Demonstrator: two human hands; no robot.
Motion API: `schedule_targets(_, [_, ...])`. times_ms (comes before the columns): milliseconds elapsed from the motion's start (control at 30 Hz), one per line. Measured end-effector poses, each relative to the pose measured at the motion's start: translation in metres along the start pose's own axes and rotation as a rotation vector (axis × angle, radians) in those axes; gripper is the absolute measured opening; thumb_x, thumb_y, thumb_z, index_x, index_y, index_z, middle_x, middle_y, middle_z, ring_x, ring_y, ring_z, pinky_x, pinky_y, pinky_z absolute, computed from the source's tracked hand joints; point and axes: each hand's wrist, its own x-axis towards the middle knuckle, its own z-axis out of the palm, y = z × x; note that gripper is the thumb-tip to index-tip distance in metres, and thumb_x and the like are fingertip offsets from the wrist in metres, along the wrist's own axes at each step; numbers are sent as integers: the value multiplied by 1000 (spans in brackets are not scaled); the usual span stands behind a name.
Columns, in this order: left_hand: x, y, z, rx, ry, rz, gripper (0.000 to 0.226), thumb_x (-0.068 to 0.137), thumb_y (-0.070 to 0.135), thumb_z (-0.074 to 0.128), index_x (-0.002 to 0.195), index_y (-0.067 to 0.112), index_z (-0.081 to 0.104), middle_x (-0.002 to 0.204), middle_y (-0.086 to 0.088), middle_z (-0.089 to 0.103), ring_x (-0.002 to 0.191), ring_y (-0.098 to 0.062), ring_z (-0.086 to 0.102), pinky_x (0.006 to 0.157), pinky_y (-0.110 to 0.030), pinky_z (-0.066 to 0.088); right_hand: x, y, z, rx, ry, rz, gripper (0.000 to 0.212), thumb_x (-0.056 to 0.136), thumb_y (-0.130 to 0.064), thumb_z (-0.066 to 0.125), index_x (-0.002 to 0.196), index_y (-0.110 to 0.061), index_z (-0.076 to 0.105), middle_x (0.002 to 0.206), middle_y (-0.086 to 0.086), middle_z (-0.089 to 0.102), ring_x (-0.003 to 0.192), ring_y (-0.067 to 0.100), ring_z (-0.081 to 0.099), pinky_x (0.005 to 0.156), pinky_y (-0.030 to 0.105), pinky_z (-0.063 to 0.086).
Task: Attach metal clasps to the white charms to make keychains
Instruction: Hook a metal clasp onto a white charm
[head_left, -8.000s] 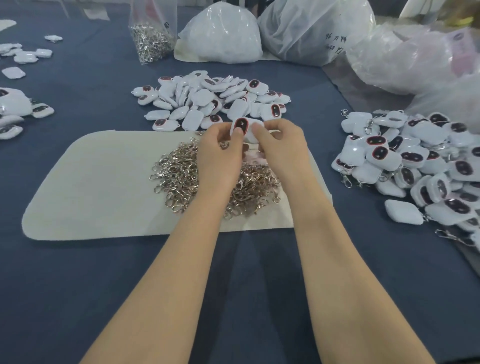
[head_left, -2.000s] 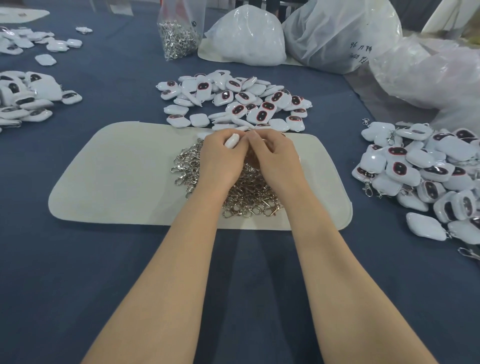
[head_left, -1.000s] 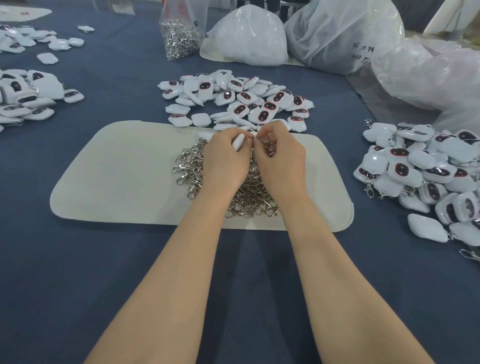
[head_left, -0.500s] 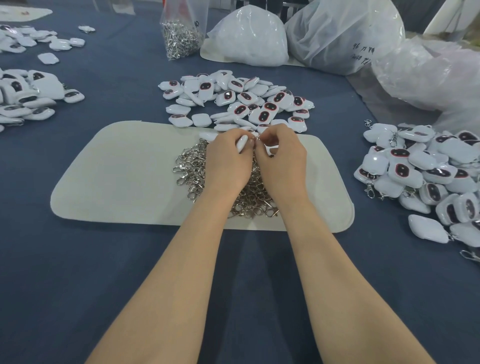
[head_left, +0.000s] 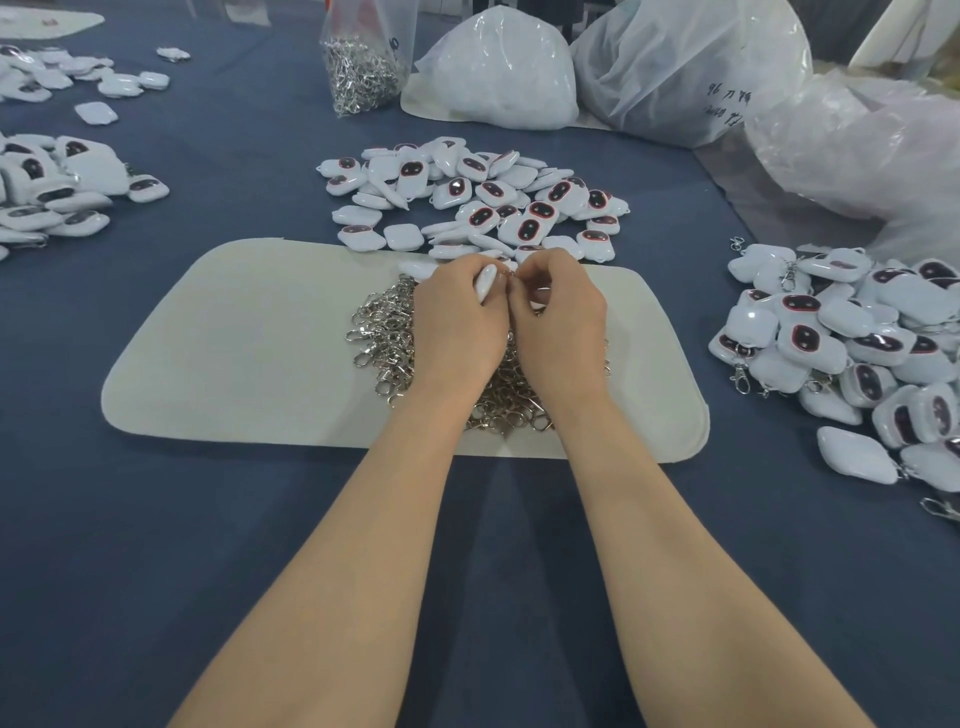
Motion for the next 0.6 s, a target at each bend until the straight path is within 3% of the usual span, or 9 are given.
schedule_targets(100, [-1, 1, -1, -16, 8, -2, 18, 90, 8, 53, 86, 8, 70, 76, 5, 61, 64, -5, 51, 58, -5, 36, 0, 1, 1, -11, -19, -20, 5, 89, -6, 58, 88, -9, 55, 89, 4, 60, 83, 20, 55, 78, 36, 49])
schedule_targets(233, [-1, 0, -1, -19, 4, -4, 18, 90, 8, 53, 86, 7, 71, 79, 0, 65, 71, -13, 54, 59, -13, 37, 1, 2, -1, -30, -38, -82, 4, 88, -1, 56, 89, -4, 54, 90, 7, 59, 85, 23, 56, 77, 40, 49])
schedule_targets(333, [0, 0, -1, -6, 7, 1, 18, 90, 8, 53, 85, 10, 71, 74, 5, 61, 68, -11, 51, 57, -6, 35, 1, 2, -2, -42, -39, -125, 3, 87, 1, 55, 88, -3, 54, 89, 7, 58, 85, 24, 56, 75, 40, 49])
schedule_targets(500, [0, 0, -2, -7, 3, 17, 18, 90, 8, 54, 88, 10, 72, 76, 5, 61, 64, -8, 50, 56, -2, 34, 0, 2, -3, -80, -42, -180, 3, 87, 3, 53, 88, -1, 54, 90, 10, 57, 84, 25, 54, 73, 36, 46])
schedule_targets(600, [1, -1, -3, -9, 0, 21, 19, 91, 8, 54, 91, 10, 72, 77, 6, 61, 66, -7, 52, 56, -1, 34, 0, 3, -3, -101, -52, -214, 5, 88, 4, 51, 91, 2, 54, 92, 10, 55, 85, 25, 54, 73, 27, 42])
